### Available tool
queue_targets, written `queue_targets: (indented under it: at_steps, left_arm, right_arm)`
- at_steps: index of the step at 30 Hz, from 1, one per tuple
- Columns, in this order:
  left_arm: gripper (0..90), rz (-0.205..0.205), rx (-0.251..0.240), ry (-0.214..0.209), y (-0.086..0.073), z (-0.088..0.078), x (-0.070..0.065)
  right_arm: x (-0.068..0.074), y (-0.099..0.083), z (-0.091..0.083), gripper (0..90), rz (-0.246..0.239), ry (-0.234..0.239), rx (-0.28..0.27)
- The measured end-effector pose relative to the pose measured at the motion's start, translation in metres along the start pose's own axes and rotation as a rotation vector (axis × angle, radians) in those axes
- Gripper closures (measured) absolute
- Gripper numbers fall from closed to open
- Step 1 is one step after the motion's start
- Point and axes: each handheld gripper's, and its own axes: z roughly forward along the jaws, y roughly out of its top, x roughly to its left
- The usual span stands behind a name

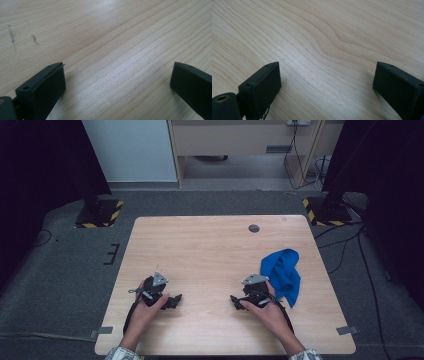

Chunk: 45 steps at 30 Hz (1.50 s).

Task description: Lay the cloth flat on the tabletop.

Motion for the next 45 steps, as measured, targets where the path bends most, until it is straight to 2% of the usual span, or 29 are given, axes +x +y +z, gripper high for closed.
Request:
queue_targets:
  at_steps: [32, 36, 38, 42, 45]
  left_arm:
    - [0.0, -0.003, 0.0, 0.003, 0.0, 0.0, -0.001]
    - [0.0, -0.004, 0.001, 0.004, 0.0, 0.0, -0.001]
    - [0.0, -0.004, 0.001, 0.004, 0.0, 0.0, -0.001]
    - [0.0, -0.004, 0.001, 0.004, 0.0, 0.0, -0.001]
    - [0.0, -0.004, 0.001, 0.004, 0.0, 0.0, -0.001]
  right_arm:
    - [0.002, -0.001, -0.001, 8.1, 0.004, -0.003, 0.0]
    - [0.005, 0.001, -0.003, 9.5, -0.014, 0.008, 0.006]
    - [0.007, 0.003, -0.006, 10.0, -0.022, 0.016, -0.006]
    - [0.008, 0.012, -0.018, 13.0, -0.044, 0.002, -0.051]
    - [0.001, 0.019, -0.033, 16.2, -0.039, -0.005, -0.093]
